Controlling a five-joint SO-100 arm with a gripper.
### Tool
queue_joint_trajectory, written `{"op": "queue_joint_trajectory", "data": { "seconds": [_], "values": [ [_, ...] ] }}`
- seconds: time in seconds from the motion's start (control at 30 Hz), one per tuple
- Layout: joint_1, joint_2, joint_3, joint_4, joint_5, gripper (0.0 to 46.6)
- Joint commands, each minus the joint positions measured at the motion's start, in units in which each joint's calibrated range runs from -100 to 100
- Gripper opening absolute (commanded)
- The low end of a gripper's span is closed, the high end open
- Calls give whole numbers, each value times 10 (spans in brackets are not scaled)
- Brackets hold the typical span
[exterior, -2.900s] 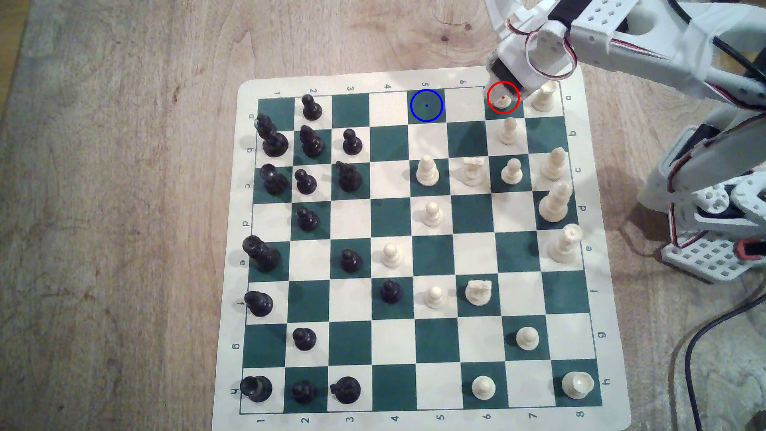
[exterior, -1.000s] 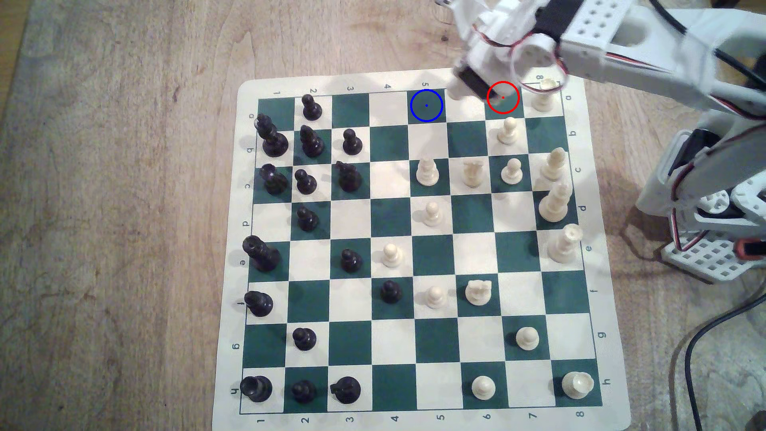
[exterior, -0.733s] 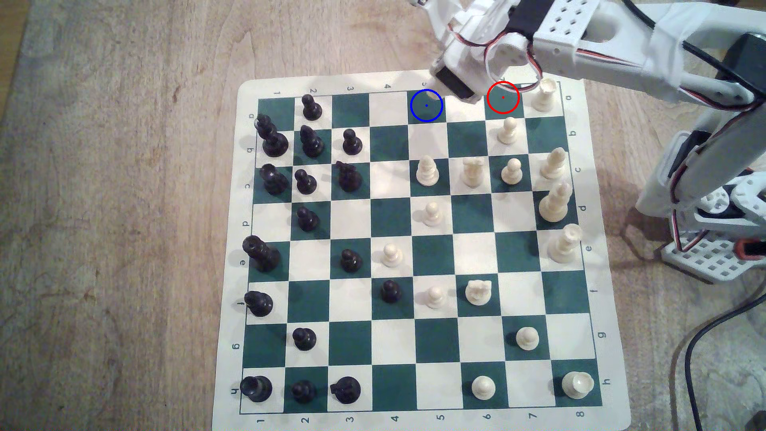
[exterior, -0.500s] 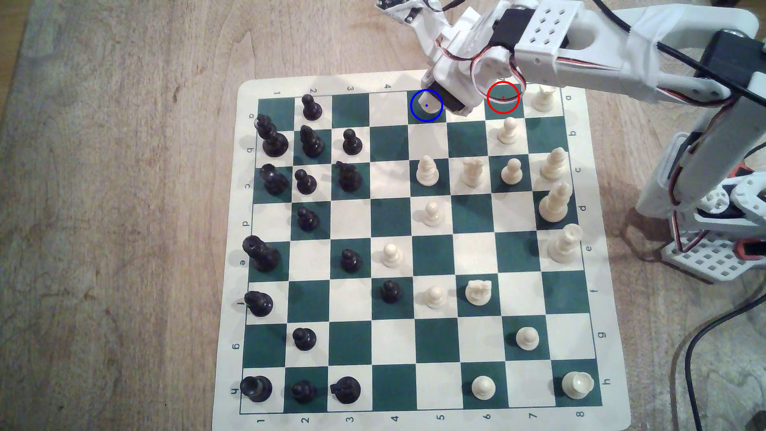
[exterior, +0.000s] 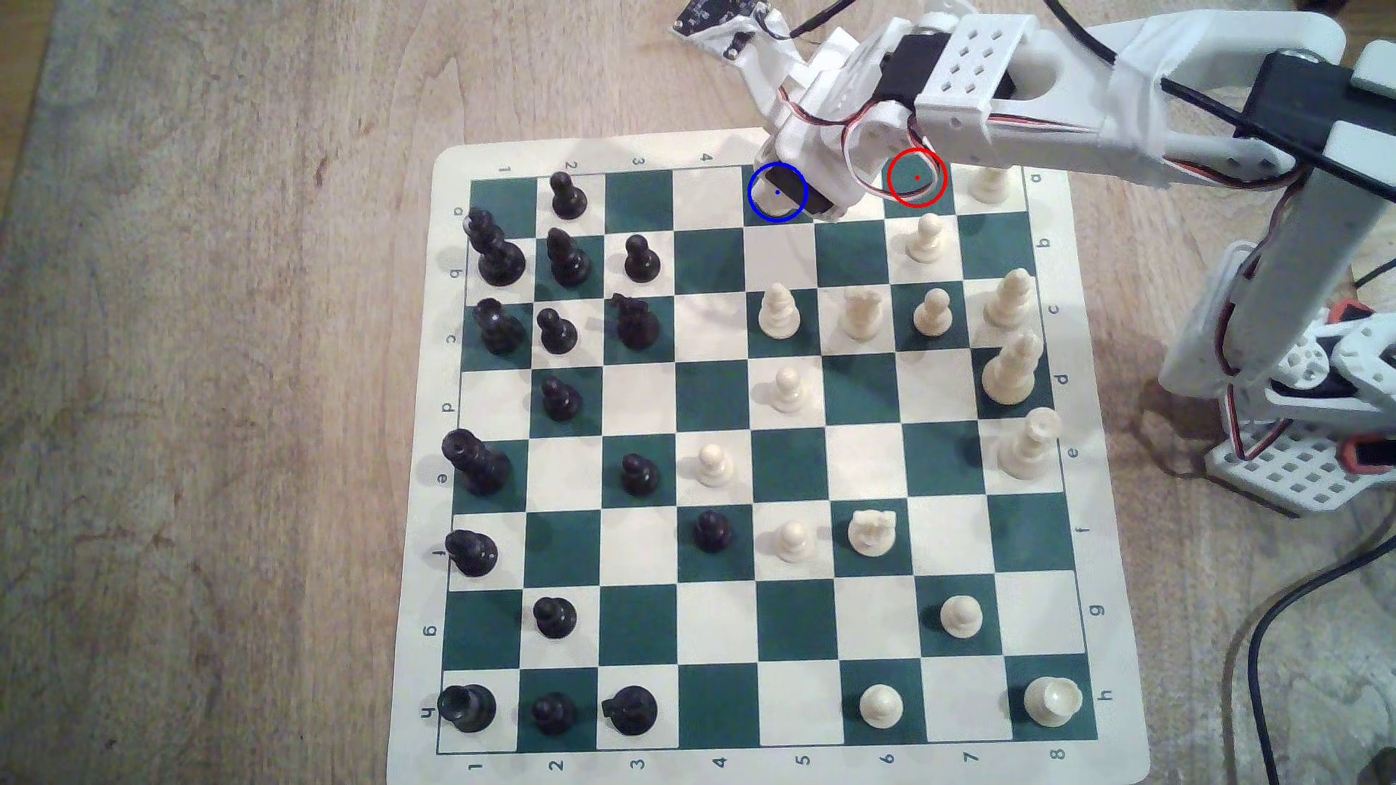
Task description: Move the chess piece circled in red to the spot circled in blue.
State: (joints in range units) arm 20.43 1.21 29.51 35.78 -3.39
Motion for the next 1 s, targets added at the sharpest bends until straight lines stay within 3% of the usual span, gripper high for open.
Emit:
{"op": "queue_joint_trajectory", "data": {
  "seconds": [0.0,0.57,0.97],
  "values": [
    [1,-10,-40,-6,0,13],
    [11,-13,-29,-13,4,17],
    [11,-28,-2,-45,-1,148]
  ]
}}
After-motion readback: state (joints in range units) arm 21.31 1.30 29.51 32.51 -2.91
